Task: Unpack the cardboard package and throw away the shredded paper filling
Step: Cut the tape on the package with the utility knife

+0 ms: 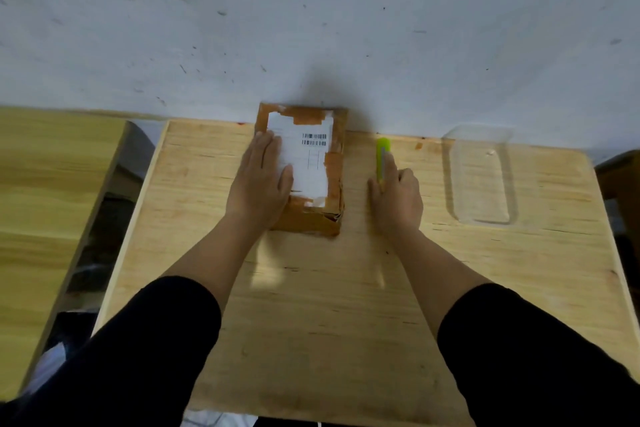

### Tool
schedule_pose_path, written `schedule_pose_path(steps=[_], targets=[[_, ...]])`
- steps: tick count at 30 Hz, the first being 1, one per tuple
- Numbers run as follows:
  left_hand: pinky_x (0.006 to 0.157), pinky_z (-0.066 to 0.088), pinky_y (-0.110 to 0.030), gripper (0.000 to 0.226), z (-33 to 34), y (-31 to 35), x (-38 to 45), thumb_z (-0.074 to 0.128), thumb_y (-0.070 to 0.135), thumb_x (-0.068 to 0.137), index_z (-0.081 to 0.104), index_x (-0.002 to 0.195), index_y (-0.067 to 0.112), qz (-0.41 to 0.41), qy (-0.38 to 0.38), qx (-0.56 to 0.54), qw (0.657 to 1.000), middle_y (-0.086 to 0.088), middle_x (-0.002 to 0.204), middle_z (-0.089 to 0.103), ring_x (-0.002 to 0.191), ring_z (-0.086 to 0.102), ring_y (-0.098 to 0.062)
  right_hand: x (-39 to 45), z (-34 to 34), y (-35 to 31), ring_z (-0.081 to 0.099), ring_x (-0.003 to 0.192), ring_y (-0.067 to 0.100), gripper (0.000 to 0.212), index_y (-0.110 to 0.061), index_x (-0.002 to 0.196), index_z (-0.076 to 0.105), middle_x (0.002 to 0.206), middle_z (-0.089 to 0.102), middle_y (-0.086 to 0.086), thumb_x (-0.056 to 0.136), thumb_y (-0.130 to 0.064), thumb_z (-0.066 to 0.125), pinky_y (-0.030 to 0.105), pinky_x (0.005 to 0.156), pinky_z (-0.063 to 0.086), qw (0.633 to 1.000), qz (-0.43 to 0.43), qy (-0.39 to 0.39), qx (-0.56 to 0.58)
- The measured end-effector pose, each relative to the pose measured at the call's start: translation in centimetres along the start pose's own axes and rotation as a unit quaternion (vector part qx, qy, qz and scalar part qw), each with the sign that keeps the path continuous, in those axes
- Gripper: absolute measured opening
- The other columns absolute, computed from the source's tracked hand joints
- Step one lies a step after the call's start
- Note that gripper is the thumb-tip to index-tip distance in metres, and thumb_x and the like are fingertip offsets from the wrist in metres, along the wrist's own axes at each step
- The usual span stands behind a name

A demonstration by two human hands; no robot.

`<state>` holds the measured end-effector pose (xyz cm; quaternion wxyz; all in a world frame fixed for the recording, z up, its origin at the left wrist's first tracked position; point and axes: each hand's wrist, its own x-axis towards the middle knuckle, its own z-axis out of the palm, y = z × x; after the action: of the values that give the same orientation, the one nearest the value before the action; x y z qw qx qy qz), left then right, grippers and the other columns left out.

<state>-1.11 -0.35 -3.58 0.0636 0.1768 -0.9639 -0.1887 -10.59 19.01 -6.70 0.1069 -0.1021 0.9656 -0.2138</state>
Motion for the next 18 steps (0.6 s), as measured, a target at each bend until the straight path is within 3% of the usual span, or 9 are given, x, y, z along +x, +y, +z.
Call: schedule_pose_path(steps=[5, 7, 9, 12, 14, 15, 18], targets=[[0.118, 0.019, -0.038, 0.052, -0.6, -0.5, 0.3, 0.043, 0.024, 0.094, 0.029, 0.138, -0.001, -0.009, 0.003, -0.039, 0.999, -0.016, 0.151, 0.024, 0.141, 0.018, -0.027, 0.0, -1.2, -0.9, 0.060, 0.088, 0.034, 0.057, -0.025, 0.146, 0.016, 0.108, 0.063, 0.018, 0.096, -0.025, 0.042, 0.031, 0.069, 0.038, 0.989, -0.021, 0.022, 0.141], [0.116, 0.023, -0.041, 0.053, -0.9, -0.9, 0.4, 0.043, 0.026, 0.094, 0.026, 0.139, 0.003, -0.035, 0.012, -0.059, 0.998, -0.014, 0.151, 0.021, 0.141, 0.017, -0.026, -0.3, -1.4, -1.9, 0.060, 0.073, 0.022, 0.055, -0.021, 0.145, 0.021, 0.097, 0.066, 0.019, 0.095, -0.026, 0.043, 0.028, 0.068, 0.037, 0.976, -0.067, 0.037, 0.205], [0.114, 0.026, -0.041, 0.057, -1.1, -1.3, 0.4, 0.043, 0.031, 0.094, 0.020, 0.142, 0.009, -0.079, 0.006, -0.085, 0.993, -0.012, 0.154, 0.015, 0.143, 0.014, -0.026, -0.5, -1.4, -2.9, 0.054, 0.069, 0.006, 0.056, -0.021, 0.144, 0.024, 0.098, 0.061, 0.007, 0.093, -0.033, 0.042, 0.028, 0.072, 0.040, 0.962, -0.089, 0.028, 0.256], [0.109, 0.033, -0.044, 0.060, -1.0, -1.5, 0.3, 0.043, 0.034, 0.094, 0.014, 0.144, 0.015, -0.099, -0.015, -0.132, 0.986, -0.009, 0.152, 0.023, 0.139, 0.024, -0.024, -0.8, -1.5, -3.9, 0.057, 0.101, 0.006, 0.054, -0.022, 0.145, 0.024, 0.136, 0.051, 0.000, 0.096, -0.031, 0.044, 0.018, 0.092, 0.037, 0.953, -0.068, -0.023, 0.295], [0.108, 0.034, -0.041, 0.061, -0.8, -1.3, 0.2, 0.044, 0.031, 0.095, 0.013, 0.144, 0.014, -0.098, -0.017, -0.175, 0.980, -0.009, 0.149, 0.031, 0.135, 0.032, -0.024, -1.0, -1.4, -4.4, 0.052, 0.089, -0.002, 0.054, -0.023, 0.145, 0.024, 0.137, 0.050, -0.001, 0.096, -0.029, 0.044, 0.014, 0.085, 0.035, 0.951, -0.055, -0.048, 0.302], [0.108, 0.032, -0.039, 0.061, -0.7, -1.1, 0.1, 0.044, 0.030, 0.095, 0.012, 0.145, 0.013, -0.103, -0.016, -0.185, 0.977, -0.010, 0.149, 0.031, 0.136, 0.031, -0.024, -1.1, -1.2, -4.6, 0.053, 0.088, 0.000, 0.055, -0.024, 0.145, 0.023, 0.137, 0.052, 0.002, 0.095, -0.031, 0.044, 0.018, 0.086, 0.038, 0.949, -0.047, -0.055, 0.307], [0.112, 0.028, -0.041, 0.061, -0.6, -0.7, -0.5, 0.043, 0.028, 0.096, 0.012, 0.145, 0.009, -0.105, 0.005, -0.193, 0.976, -0.012, 0.151, 0.028, 0.138, 0.027, -0.025, -1.4, -0.6, -4.9, 0.052, 0.119, 0.018, 0.055, -0.027, 0.145, 0.022, 0.143, 0.046, 0.004, 0.095, -0.032, 0.043, 0.038, 0.104, 0.041, 0.943, -0.027, -0.060, 0.325]])
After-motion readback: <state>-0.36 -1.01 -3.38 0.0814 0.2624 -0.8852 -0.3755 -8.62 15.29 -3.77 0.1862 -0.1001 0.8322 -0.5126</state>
